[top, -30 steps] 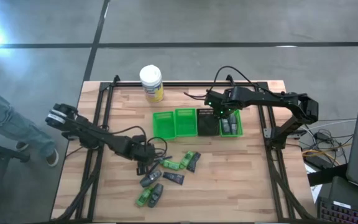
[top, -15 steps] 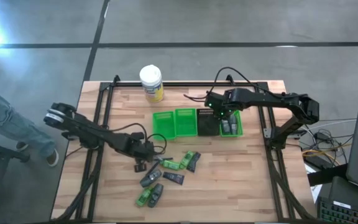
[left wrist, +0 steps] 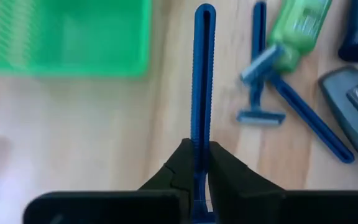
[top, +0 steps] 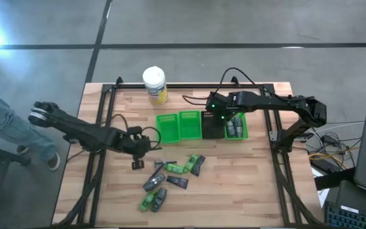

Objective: Pick & Place Travel size toiletries
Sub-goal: Put the top razor into the middle green bin

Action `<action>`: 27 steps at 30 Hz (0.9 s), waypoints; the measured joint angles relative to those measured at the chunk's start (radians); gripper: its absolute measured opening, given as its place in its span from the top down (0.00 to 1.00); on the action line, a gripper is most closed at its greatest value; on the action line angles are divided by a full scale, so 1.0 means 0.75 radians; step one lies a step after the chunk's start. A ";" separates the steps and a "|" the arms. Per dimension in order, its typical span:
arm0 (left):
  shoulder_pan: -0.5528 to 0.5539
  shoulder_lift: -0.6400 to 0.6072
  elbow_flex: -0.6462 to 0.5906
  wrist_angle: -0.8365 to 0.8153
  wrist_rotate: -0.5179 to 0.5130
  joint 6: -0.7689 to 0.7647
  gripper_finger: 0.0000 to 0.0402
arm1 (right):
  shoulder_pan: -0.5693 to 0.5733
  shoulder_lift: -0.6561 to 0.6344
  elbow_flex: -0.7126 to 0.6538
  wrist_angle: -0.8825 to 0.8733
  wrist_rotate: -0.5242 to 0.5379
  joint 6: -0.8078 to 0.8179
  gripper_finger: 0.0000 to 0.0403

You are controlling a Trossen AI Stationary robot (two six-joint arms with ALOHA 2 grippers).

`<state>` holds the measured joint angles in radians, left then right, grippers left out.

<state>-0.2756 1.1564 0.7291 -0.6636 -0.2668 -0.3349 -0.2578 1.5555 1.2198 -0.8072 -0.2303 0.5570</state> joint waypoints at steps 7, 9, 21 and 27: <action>0.045 -0.037 0.083 -0.003 -0.121 0.328 0.92 | 0.032 -0.006 0.000 0.357 -0.222 0.106 0.32; 0.052 -0.037 0.112 -0.002 -0.182 0.423 0.92 | 0.031 -0.006 0.000 0.412 -0.257 0.168 0.32; 0.059 0.005 0.181 0.337 -0.510 1.440 0.92 | 0.026 0.052 0.000 0.678 -0.357 0.432 0.39; 0.109 0.059 0.180 0.522 -0.505 1.686 0.92 | 0.026 0.118 0.000 0.826 -0.396 0.490 0.35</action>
<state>-0.1937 1.2005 0.8642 -0.2720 -0.6457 0.9295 -0.2382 1.6442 1.2198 -0.1876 -0.5273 0.9242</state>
